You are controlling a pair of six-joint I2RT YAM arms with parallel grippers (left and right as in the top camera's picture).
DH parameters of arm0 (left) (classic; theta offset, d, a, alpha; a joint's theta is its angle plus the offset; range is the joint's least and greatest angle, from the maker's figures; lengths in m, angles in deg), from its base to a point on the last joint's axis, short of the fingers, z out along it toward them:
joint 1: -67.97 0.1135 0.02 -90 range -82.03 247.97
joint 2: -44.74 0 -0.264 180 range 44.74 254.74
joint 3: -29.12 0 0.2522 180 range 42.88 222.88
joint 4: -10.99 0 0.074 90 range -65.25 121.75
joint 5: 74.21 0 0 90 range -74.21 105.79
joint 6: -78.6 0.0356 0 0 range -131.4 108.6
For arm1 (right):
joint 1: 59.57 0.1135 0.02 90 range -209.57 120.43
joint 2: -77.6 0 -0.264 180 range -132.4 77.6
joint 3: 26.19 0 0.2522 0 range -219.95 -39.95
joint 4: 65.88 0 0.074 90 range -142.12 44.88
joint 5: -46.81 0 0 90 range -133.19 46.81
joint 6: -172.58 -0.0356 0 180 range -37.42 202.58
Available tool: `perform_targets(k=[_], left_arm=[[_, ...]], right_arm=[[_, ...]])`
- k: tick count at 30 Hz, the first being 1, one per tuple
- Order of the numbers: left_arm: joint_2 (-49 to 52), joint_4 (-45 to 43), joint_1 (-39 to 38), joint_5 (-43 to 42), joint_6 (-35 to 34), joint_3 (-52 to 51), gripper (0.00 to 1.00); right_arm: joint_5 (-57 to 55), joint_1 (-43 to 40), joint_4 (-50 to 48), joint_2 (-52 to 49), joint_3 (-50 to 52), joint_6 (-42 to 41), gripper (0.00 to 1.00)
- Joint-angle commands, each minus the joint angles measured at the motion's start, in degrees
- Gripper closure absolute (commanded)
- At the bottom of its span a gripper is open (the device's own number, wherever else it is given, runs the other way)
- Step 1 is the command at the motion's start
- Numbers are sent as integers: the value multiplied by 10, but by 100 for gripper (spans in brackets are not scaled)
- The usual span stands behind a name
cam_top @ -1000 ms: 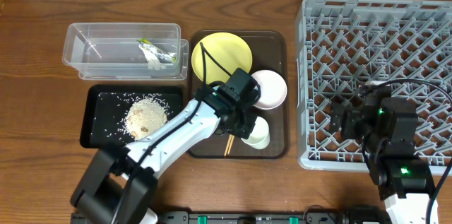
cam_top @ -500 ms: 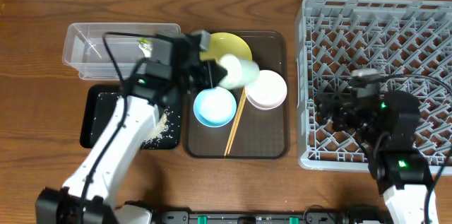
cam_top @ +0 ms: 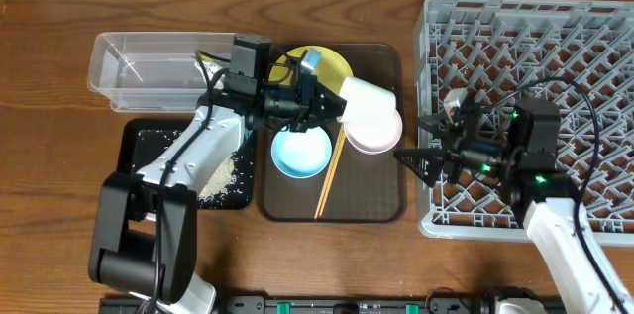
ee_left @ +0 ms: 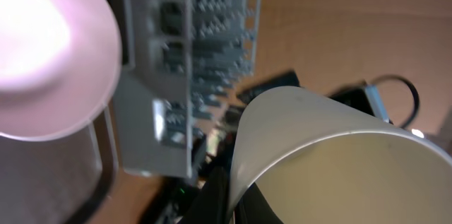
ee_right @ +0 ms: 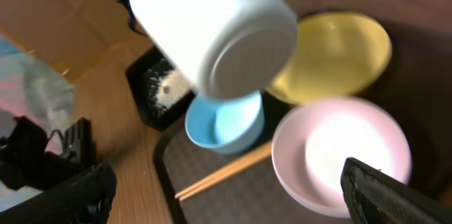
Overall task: Sort waste into correct bins and load items into the dishwasher rack
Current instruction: 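Hand the cream cup from the left gripper to the right gripper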
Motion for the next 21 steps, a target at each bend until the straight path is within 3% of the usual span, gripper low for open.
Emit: perform_targets(k=[1,10,17,21], left_arm=[[-2,-3,-9,-54,-12,6,94],[-2,-3,-43,-54,-16,6,94],[-2,-3,-64,-54,-23,6,94],[-2,-3,-64,-54,-23,6,94]], right_arm=[[67,11,-32,-22,-10,3,1],[78,13,-158,-35,-10,-76,1],[77,36,-168,-35,-10,-79,2],[71,44,-169,-35,-10,-79,9]])
